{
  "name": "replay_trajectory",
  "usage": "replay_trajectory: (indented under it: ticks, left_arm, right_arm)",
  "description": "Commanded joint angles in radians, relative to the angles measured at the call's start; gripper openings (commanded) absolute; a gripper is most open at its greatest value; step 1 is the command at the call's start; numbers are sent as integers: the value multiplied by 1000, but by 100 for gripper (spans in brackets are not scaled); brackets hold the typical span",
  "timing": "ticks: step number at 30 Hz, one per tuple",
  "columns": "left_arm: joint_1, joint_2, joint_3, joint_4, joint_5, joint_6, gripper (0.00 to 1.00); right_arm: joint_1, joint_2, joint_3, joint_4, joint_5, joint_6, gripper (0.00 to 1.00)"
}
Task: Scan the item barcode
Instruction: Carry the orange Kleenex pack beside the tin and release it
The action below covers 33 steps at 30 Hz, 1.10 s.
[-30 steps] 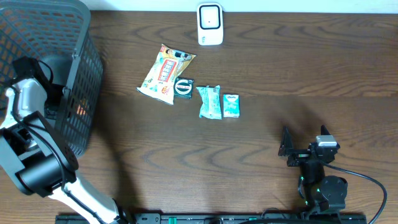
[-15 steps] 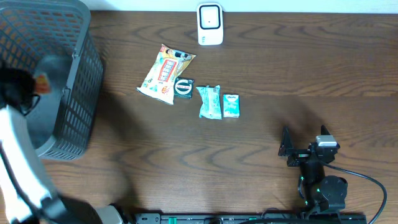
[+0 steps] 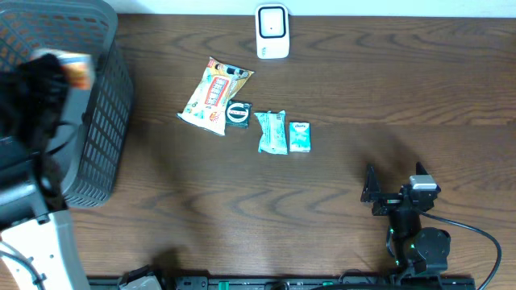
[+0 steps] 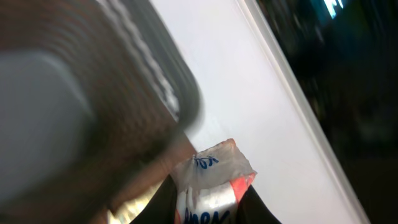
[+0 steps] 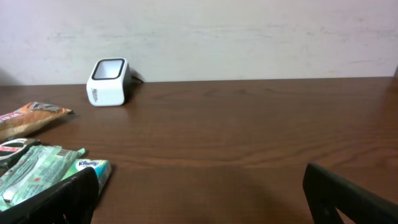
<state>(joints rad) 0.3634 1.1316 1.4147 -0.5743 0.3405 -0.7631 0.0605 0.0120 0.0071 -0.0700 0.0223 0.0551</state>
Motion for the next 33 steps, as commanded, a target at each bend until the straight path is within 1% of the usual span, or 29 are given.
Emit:
replay_trajectory:
  ticks: [1,7,12,13,15,16,17,19,21,22,23,25,26,27,28,30,33]
  left_arm:
    - [-138,35,9,5,44,120,8]
    - [-428,178,8,8,41,331,8]
    - [-587,346,8,8,32,478,8]
    - [-608,379,8,8,19,491,8]
    - [-646,448,8,8,-18,501,17]
    - [-658,474,8,8,-29,501,17]
    - [-674,508,8,8,-43,501,21]
    - [-695,562,8,9,-74,501,22]
    - [-709,607,8,8,-91,501,25]
    - [-715,630,8,8,-91,501,28]
    - [-719,647,8,7,-91,501,37]
    - [-724,673,8,2,-91,501,65]
    - [-725,678,8,0,-91,501,77]
    - [-726,681,8,-4,-92,501,86]
    - [-726,681,7,-8,-92,501,93]
    - [-726,681,7,-8,-92,501,97]
    - [-726,681,7,-23,-90,500,98]
  right_arm:
    - [-3,-5,-2,-4,2,-11,99]
    - [-3,-5,-2,-4,2,-11,99]
    - [-3,-5,-2,-4,2,-11,99]
    - [-3,-5,-2,-4,2,-12,99]
    - [-3,-5,-2,-4,2,-11,99]
    - [-3,-5,-2,-4,2,-11,99]
    - [-3,-5,-2,-4,2,-12,99]
    - [-3,-5,-2,-4,2,-11,99]
    - [-3,-5,-2,-4,2,-11,99]
    - [-3,-5,-2,-4,2,-12,99]
    - [-3,-5,-2,-4,2,-11,99]
    - [-3,-5,-2,-4,2,-11,99]
    - [-3,-5,-2,-4,2,-11,99]
    - [-3,-5,-2,-4,2,-11,99]
    - [-3,-5,-2,-4,2,-12,99]
    - [-3,-5,-2,-4,2,-11,99]
    - [-3,-5,-2,-4,2,-11,99]
